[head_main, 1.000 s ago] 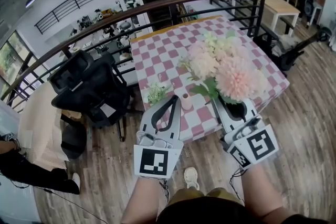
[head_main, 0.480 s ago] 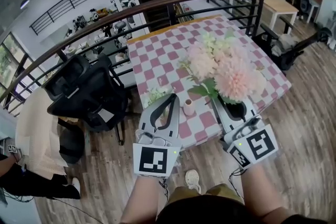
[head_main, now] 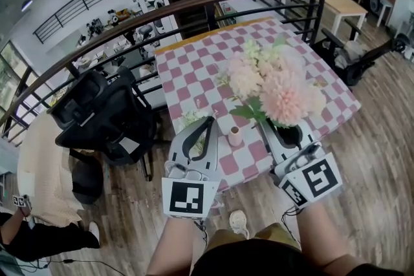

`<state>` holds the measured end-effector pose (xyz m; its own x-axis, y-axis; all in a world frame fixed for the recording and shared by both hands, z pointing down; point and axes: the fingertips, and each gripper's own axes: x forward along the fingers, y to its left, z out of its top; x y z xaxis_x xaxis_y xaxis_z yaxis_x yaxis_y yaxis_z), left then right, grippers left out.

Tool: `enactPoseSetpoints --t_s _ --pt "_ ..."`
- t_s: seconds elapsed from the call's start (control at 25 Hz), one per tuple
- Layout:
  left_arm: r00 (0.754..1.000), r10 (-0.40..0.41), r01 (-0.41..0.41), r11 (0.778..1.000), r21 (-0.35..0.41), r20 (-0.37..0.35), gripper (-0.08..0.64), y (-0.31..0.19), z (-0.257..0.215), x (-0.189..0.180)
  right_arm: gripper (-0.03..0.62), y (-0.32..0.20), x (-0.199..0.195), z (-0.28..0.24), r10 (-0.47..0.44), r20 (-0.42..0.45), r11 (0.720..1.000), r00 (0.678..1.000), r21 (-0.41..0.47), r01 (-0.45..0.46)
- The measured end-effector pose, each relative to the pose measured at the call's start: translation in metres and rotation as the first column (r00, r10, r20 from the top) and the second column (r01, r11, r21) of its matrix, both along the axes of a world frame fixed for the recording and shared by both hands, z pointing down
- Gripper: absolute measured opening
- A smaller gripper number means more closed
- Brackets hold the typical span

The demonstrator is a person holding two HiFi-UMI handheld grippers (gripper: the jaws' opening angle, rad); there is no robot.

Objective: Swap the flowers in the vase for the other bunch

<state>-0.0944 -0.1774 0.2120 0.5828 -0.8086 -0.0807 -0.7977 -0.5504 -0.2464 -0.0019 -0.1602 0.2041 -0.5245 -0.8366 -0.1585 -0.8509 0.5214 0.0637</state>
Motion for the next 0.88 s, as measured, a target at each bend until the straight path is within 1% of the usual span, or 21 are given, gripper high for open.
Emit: enactPoseSetpoints --t_s 0.28,0.64,0.88 --pt "0.999 0.035 -0.035 0.999 -0.021 -0.005 0.009 -0.011 0.008 -0.001 0.061 -0.012 -0.008 0.006 -0.007 -0.008 1.000 1.000 -0.014 0.007" --pt "1.000 0.016 -0.016 0.999 -0.038 -0.002 0.009 -0.022 0.015 -0.007 0.061 -0.019 -0.015 0.011 -0.019 -0.010 1.000 1.000 -0.018 0.019" --pt "1.000 -0.029 0.029 0.999 -0.038 -0.005 0.009 -0.022 0.017 -0.008 0.061 -0.016 -0.013 0.012 -0.028 -0.011 0.999 1.000 -0.025 0.028"
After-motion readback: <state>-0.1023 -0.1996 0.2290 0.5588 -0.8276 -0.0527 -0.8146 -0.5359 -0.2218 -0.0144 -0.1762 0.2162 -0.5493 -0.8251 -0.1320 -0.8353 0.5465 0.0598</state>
